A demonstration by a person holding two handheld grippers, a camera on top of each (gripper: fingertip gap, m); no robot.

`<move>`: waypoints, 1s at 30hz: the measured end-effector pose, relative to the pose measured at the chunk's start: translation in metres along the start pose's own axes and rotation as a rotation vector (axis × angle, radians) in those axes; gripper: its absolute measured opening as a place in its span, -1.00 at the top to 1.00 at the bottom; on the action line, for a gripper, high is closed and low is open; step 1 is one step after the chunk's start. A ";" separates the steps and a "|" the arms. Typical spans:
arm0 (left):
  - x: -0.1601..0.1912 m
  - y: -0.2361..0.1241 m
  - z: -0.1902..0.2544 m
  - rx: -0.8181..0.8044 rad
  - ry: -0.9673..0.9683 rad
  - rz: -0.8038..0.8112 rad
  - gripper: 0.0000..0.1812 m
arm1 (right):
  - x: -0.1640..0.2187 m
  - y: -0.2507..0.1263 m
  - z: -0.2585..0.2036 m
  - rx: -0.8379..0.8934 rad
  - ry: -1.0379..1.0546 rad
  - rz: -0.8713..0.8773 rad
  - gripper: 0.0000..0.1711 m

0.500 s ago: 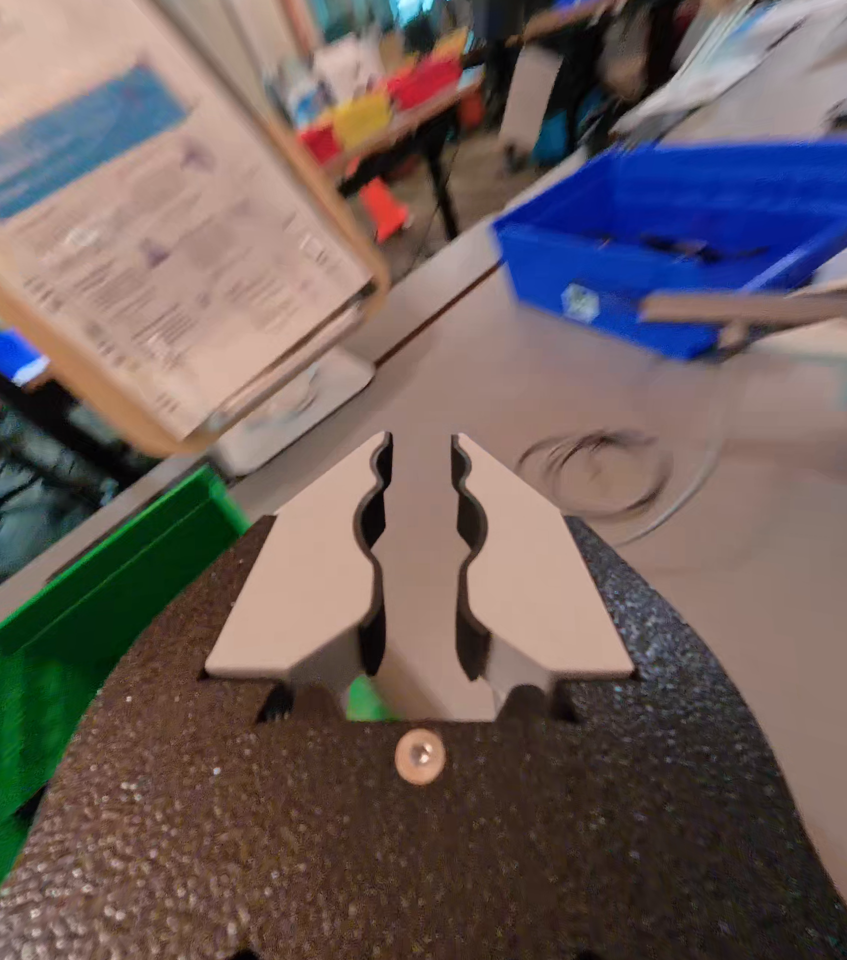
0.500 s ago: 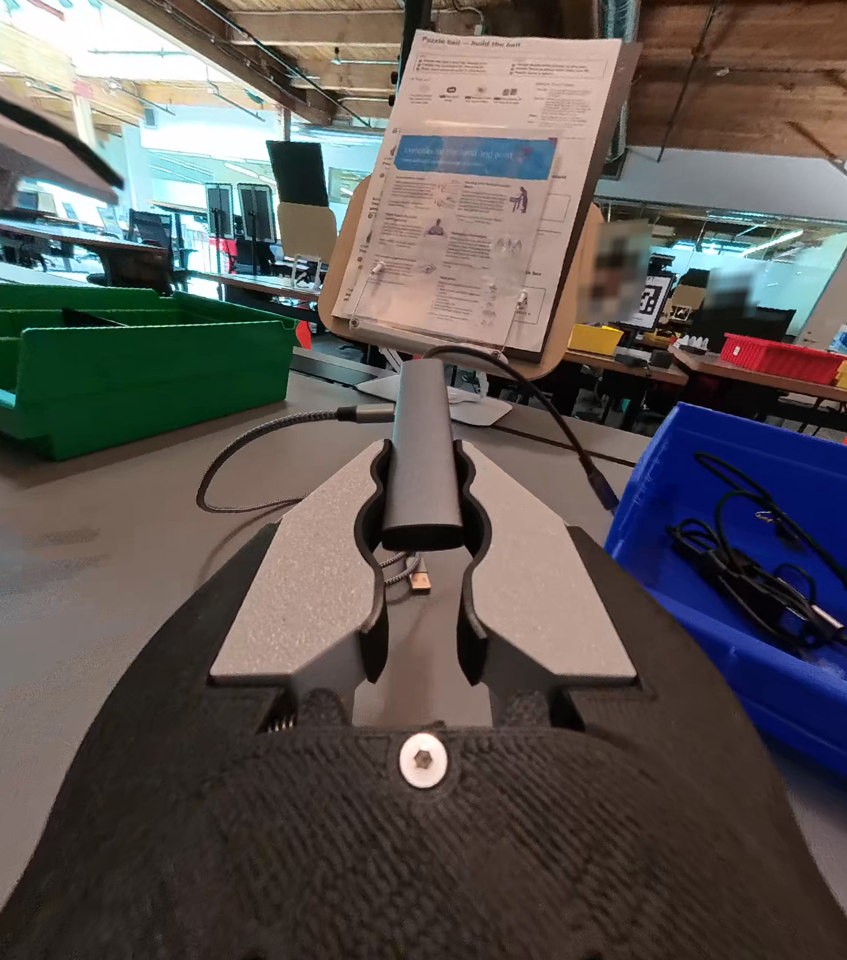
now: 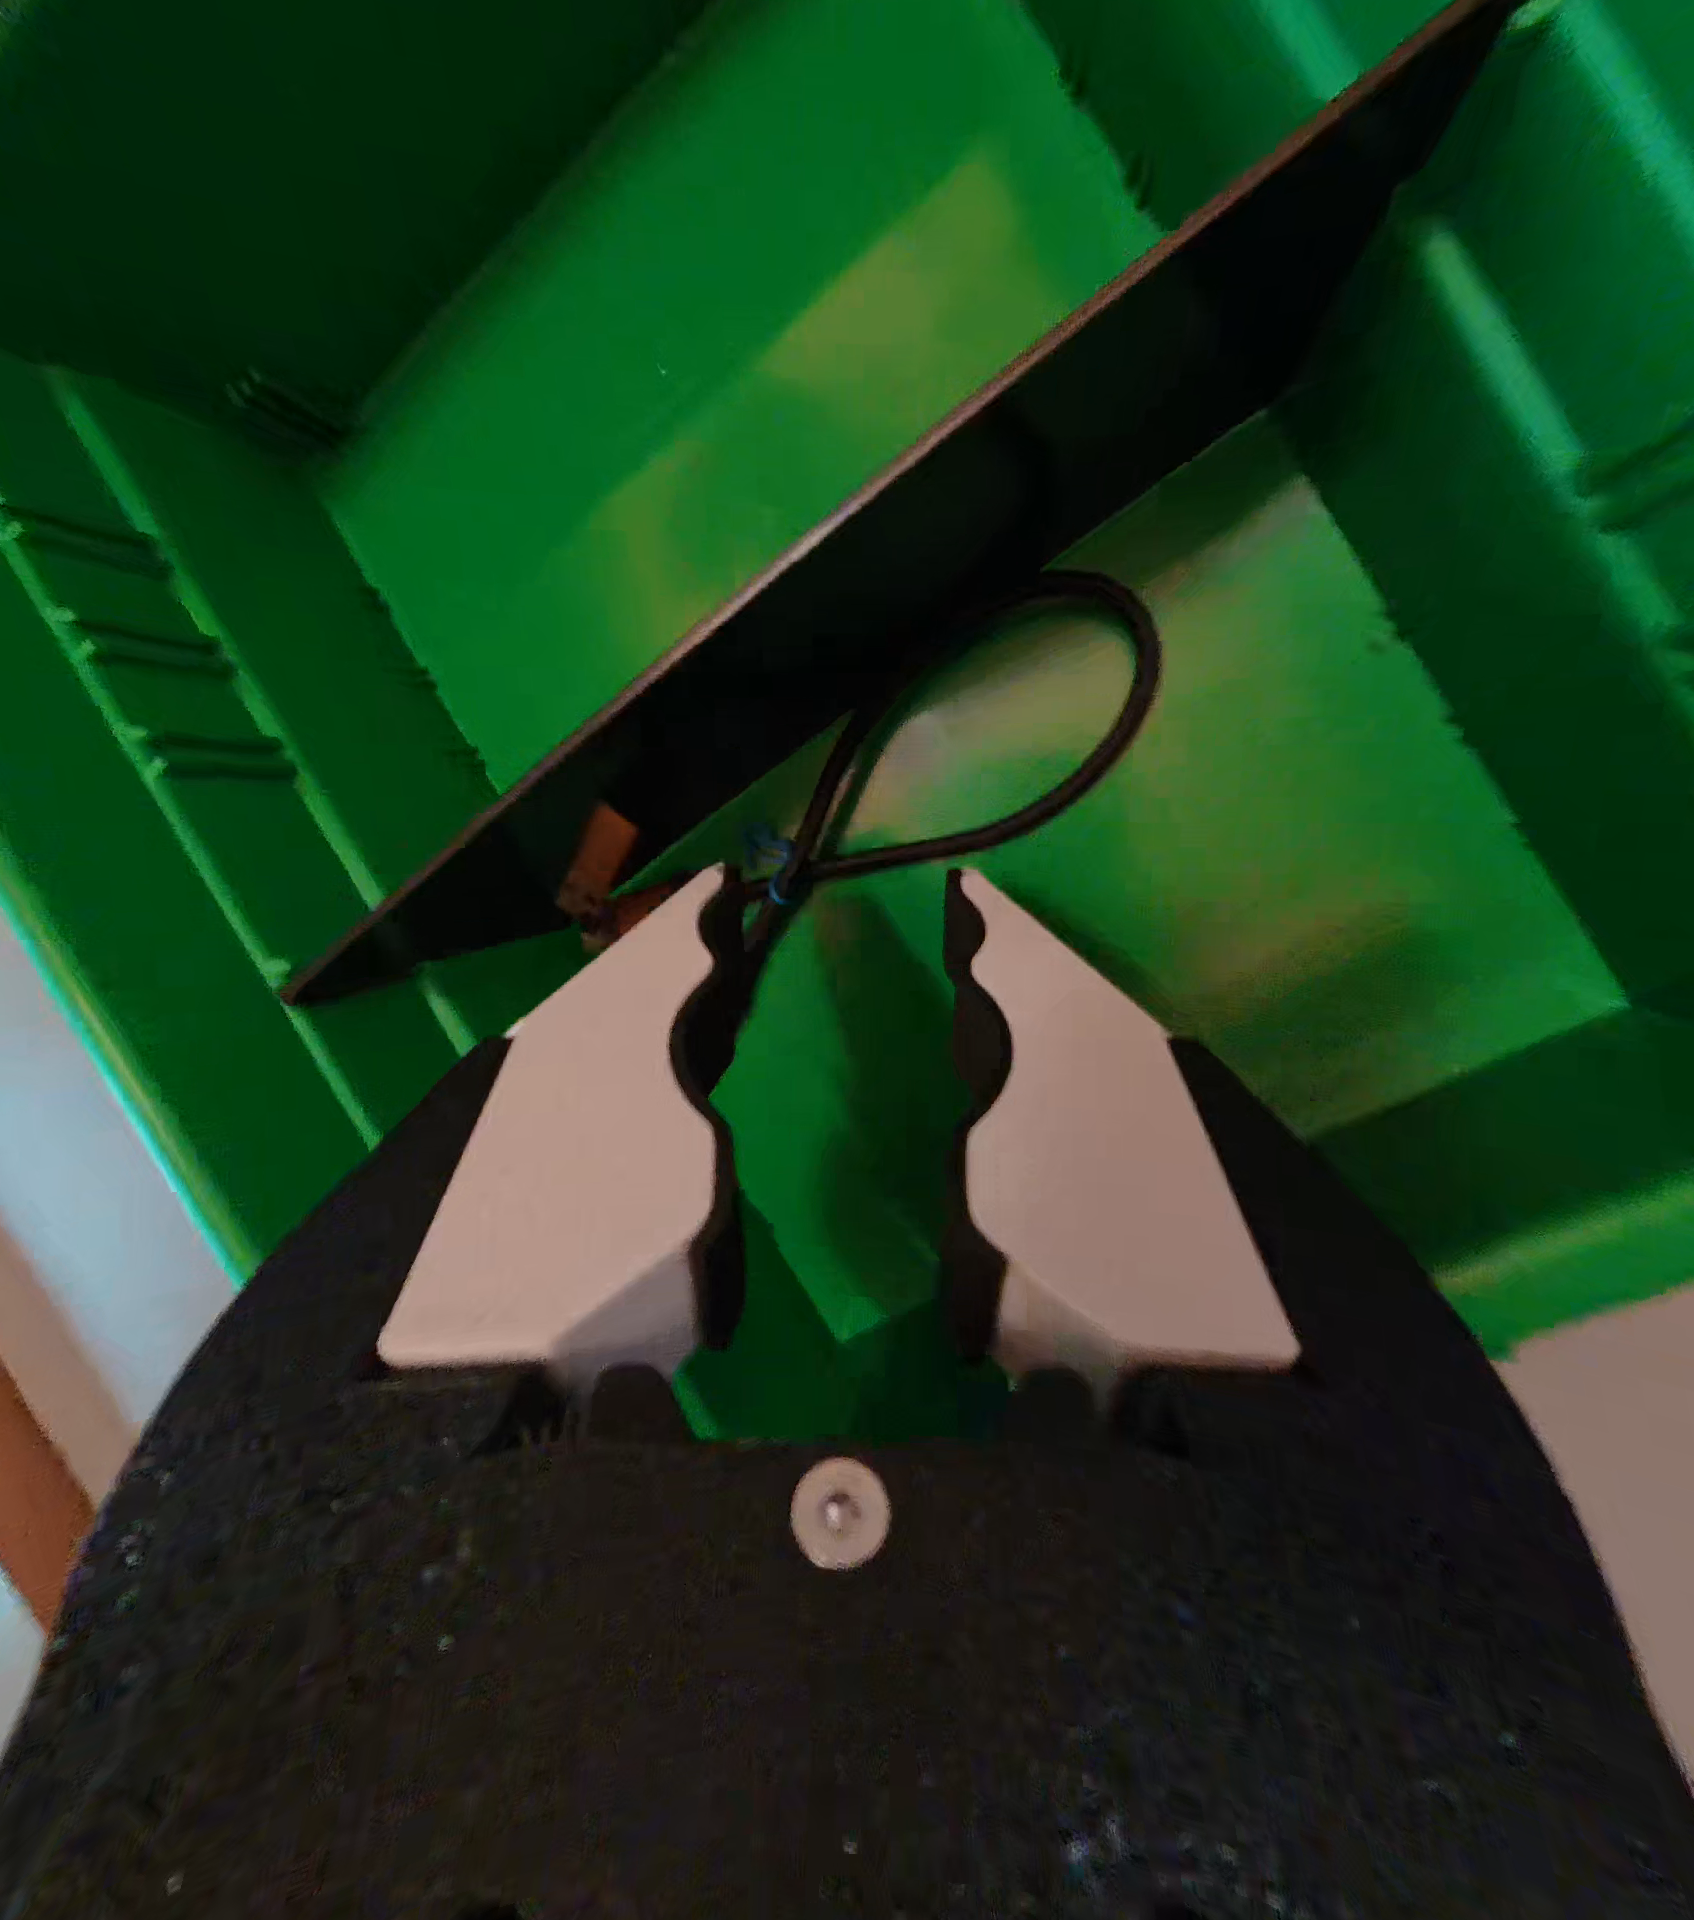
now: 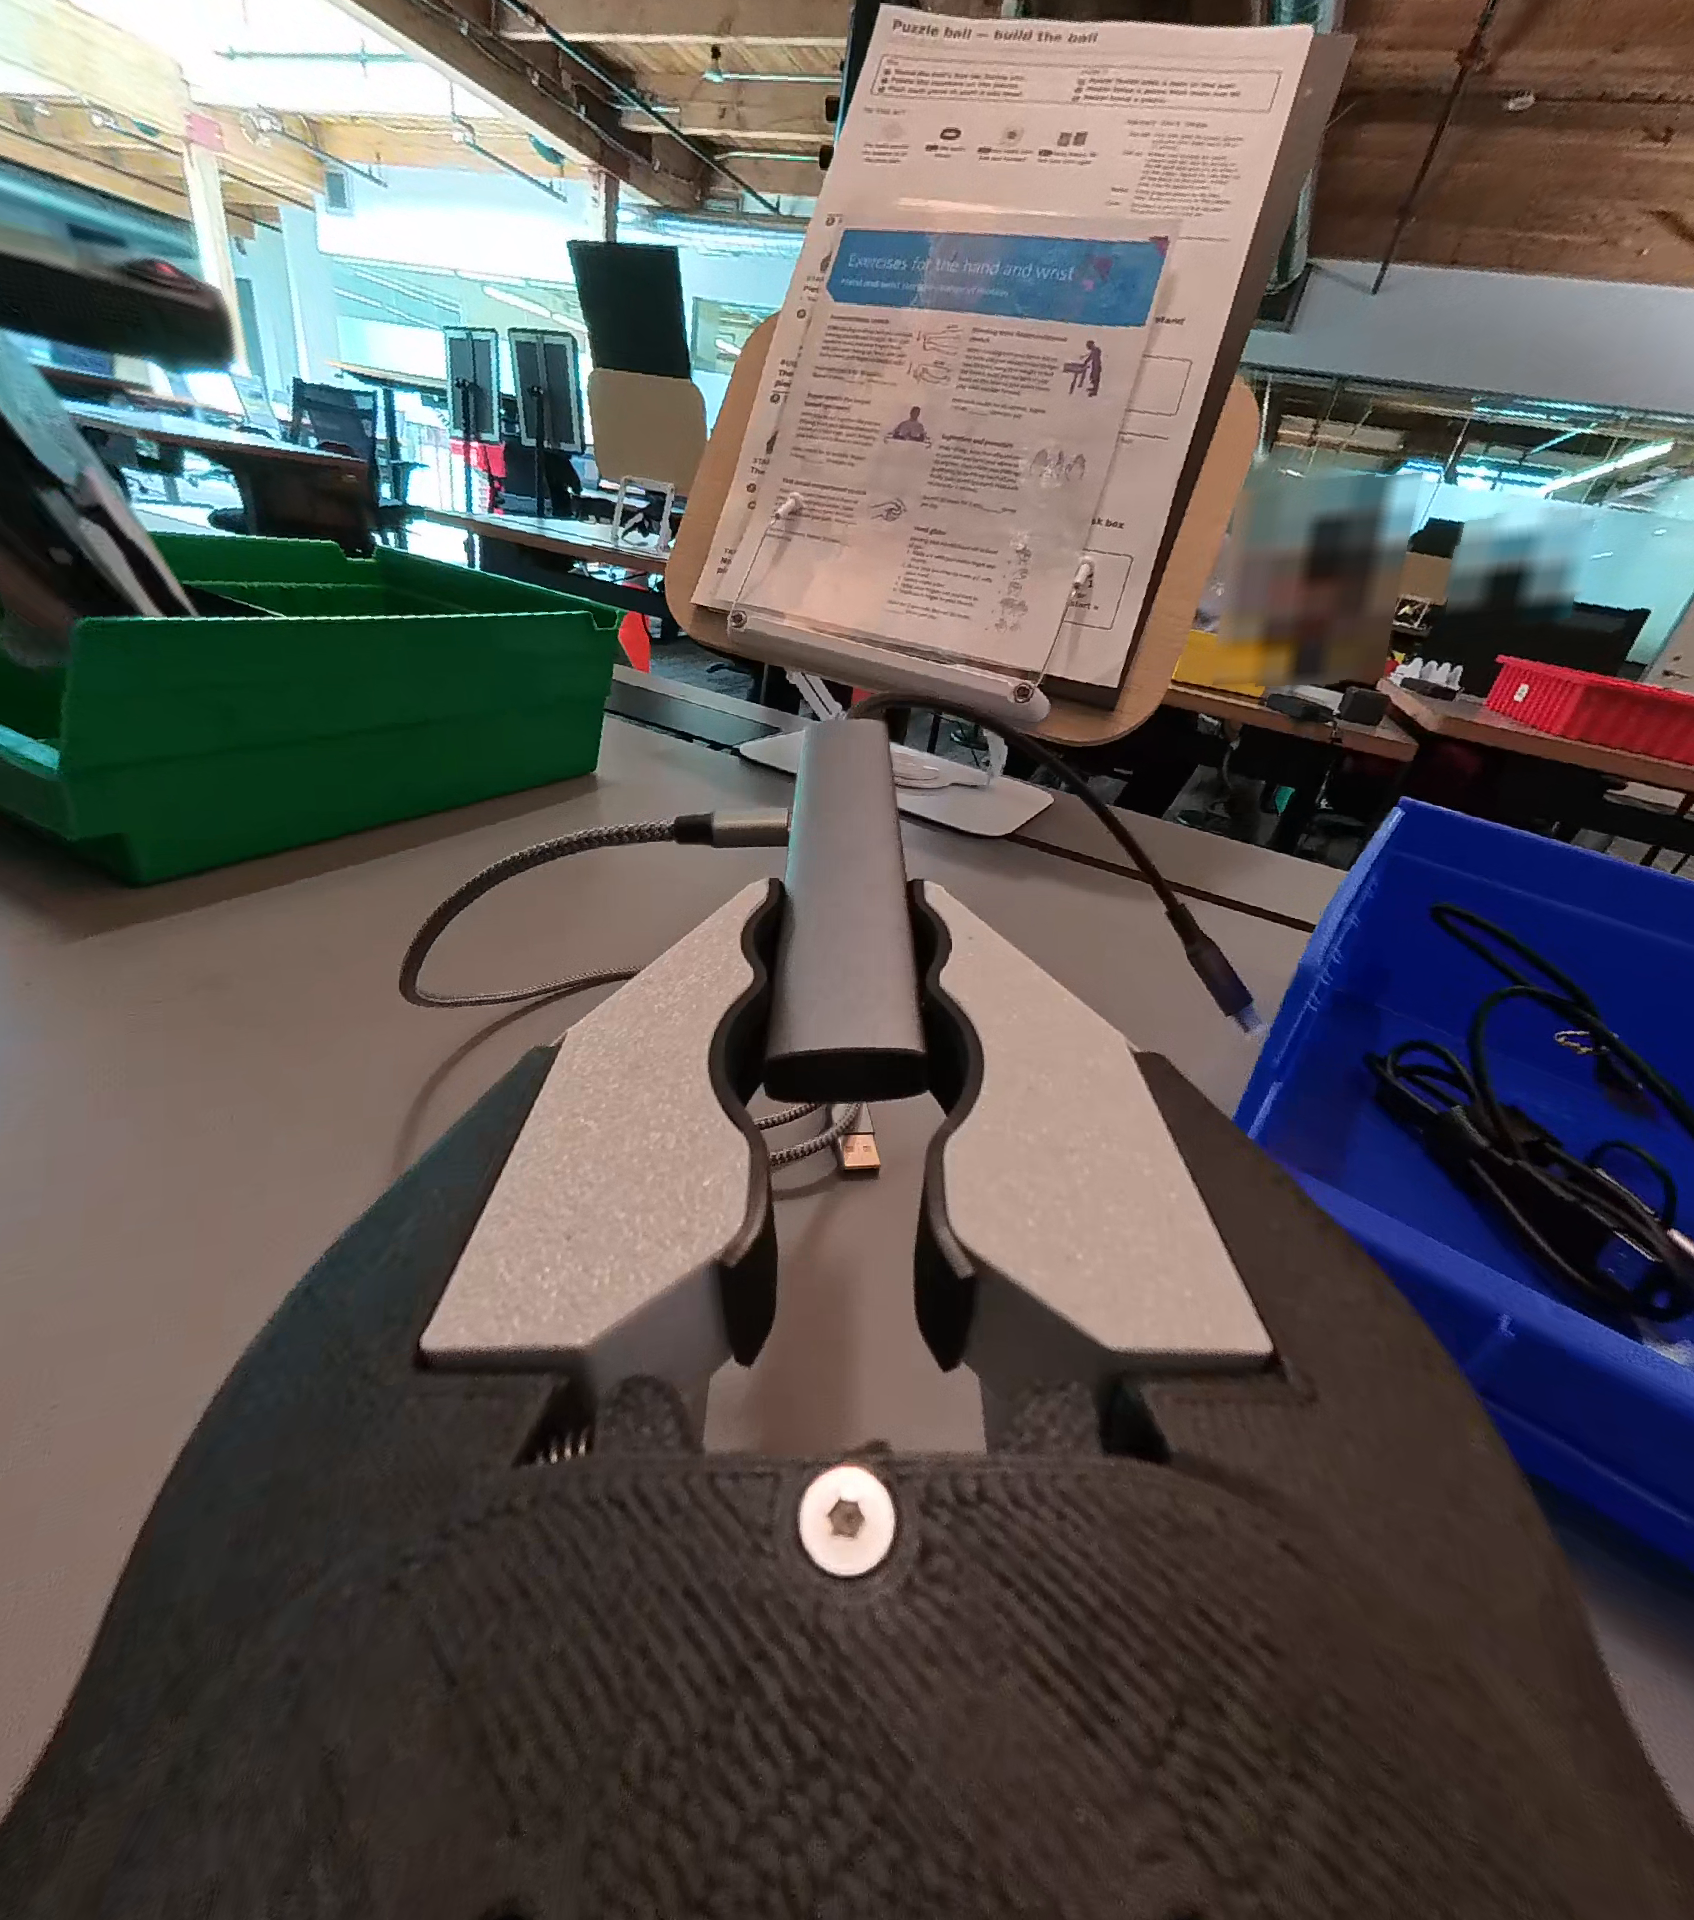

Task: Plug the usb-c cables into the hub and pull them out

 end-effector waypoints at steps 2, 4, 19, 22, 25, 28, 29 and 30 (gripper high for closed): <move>-0.001 0.012 -0.003 -0.050 0.049 -0.005 0.65 | 0.000 0.001 -0.002 -0.002 -0.013 -0.009 0.74; -0.001 0.023 -0.006 -0.077 0.012 -0.009 0.69 | 0.001 0.002 -0.004 -0.010 -0.026 -0.024 0.74; -0.056 -0.133 0.026 0.261 0.060 0.596 0.99 | -0.001 -0.004 0.006 -0.006 0.063 0.037 0.75; -0.072 -0.186 0.072 0.341 0.272 0.837 0.99 | -0.001 -0.005 0.007 -0.006 0.069 0.039 0.74; -0.058 -0.204 0.152 0.490 0.673 0.997 0.99 | -0.001 -0.005 0.007 -0.004 0.067 0.038 0.74; -0.028 -0.184 0.224 0.626 0.964 0.969 0.99 | -0.001 -0.005 0.006 -0.004 0.066 0.038 0.74; -0.022 -0.175 0.241 0.643 1.010 0.965 0.99 | -0.001 -0.006 0.006 -0.005 0.067 0.039 0.75; -0.019 -0.167 0.254 0.650 1.032 0.963 0.99 | -0.001 -0.006 0.006 -0.005 0.068 0.040 0.74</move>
Point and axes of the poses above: each gripper's, where its closed fingertips meet, y out along the fingers, x out of its underside, z = x × y across the jaws, the point moved 4 cm from there along -y, back along the fingers, and after that the axes turned 14 degrees about -x, right-handed, at the moved point
